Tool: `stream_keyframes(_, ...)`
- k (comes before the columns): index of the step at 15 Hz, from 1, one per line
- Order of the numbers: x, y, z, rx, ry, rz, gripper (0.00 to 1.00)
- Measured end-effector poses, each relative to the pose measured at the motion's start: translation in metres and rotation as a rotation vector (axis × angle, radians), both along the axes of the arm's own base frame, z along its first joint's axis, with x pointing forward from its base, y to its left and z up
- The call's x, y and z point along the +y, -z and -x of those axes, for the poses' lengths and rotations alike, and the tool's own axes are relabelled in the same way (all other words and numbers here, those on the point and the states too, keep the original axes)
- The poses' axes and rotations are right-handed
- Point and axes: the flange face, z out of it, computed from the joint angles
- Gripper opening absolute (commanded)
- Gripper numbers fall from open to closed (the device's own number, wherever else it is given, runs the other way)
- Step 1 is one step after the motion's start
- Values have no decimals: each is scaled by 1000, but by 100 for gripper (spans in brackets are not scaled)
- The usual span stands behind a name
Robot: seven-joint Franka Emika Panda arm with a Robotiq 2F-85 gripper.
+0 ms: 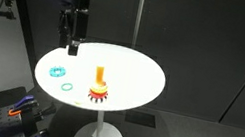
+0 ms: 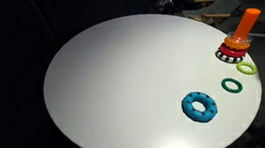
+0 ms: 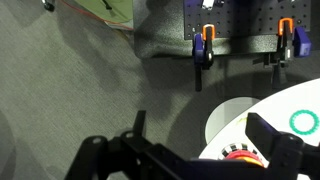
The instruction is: Take the clear ring off of the ring toss
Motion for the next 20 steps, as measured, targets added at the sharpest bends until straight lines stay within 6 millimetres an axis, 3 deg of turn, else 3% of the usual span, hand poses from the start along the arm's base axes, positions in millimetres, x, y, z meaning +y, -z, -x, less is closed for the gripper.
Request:
stream_keyframes(6, 9, 27, -14, -92, 50, 0, 100)
stream_keyframes(14, 39, 73, -34, -232, 81, -85, 100)
stream_keyframes(20, 47, 89, -43, -269, 80, -110, 100)
